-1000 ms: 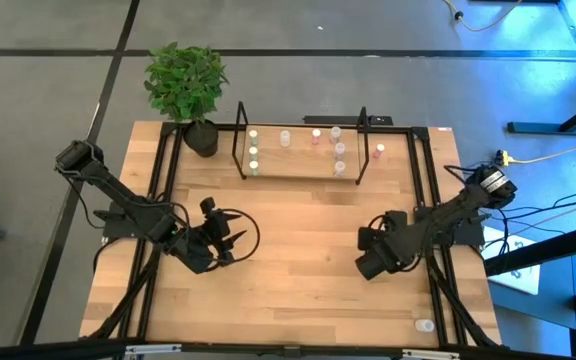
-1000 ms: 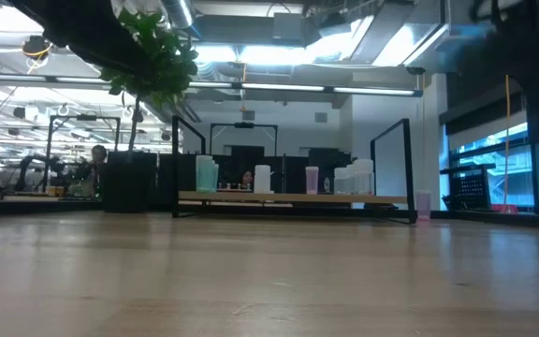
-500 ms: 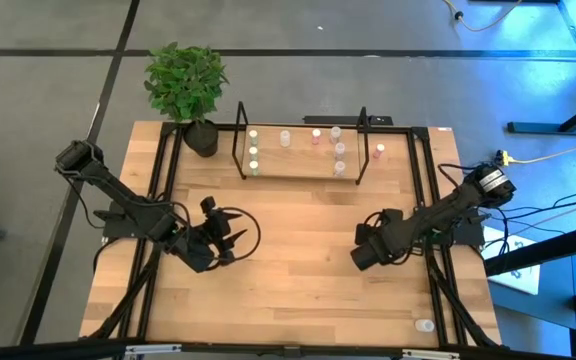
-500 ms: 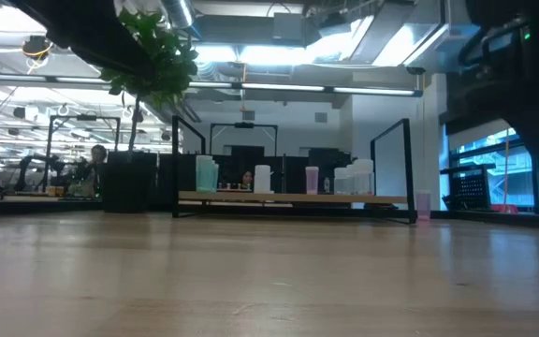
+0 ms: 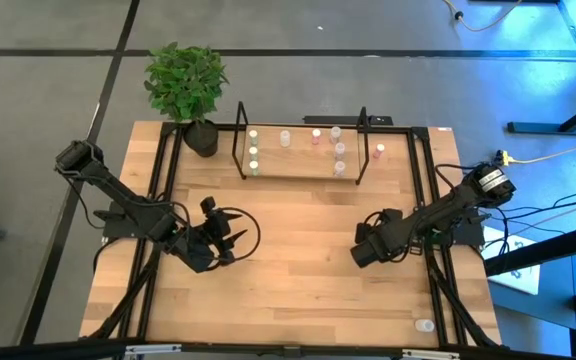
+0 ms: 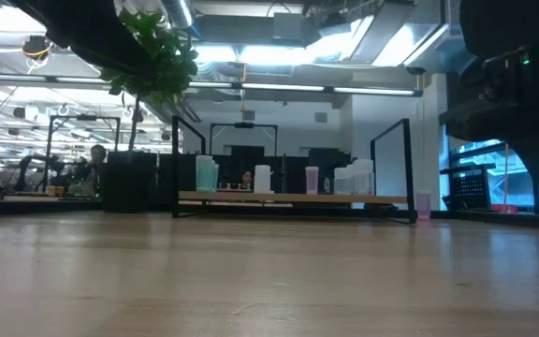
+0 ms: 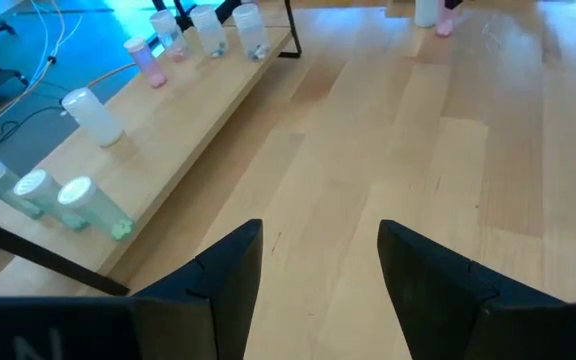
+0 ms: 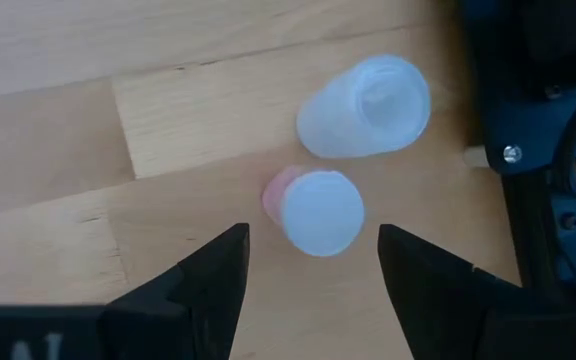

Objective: Pick and place medicine bottles onto shelf by color
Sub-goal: Put the bottom pink medicine bottle on the shelf aligned with the other pink medicine bottle

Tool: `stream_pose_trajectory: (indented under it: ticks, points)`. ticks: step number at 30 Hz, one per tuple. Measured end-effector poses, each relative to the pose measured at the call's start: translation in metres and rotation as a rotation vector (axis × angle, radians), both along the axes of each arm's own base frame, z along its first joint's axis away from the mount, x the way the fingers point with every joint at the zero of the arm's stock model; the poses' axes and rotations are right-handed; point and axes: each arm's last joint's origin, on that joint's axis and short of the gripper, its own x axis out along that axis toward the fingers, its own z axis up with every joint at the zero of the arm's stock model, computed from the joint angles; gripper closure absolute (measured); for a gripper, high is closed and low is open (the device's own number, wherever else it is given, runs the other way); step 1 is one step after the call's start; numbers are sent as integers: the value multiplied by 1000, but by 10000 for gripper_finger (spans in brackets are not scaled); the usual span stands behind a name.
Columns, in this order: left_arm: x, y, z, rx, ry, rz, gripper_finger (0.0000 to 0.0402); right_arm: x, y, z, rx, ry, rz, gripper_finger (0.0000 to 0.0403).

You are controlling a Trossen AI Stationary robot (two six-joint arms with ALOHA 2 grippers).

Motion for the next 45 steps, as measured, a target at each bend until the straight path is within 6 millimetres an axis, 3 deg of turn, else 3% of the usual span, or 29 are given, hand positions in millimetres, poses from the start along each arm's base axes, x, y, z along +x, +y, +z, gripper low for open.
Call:
stream_pose_trajectory:
  ticks: [16,26,36,45]
  points:
    - [0,0,0,1,1,0,208,0,0,0,-13,-14,-24,178]
    - [0,0,0,1,1,0,208,-6,-4,-27,2,-69,-21,178]
    - [2,3,0,2,2,16,208,-7,-4,-28,4,-55,3,178]
    - [2,4,0,1,3,20,208,-7,-5,-28,-8,-61,10,239]
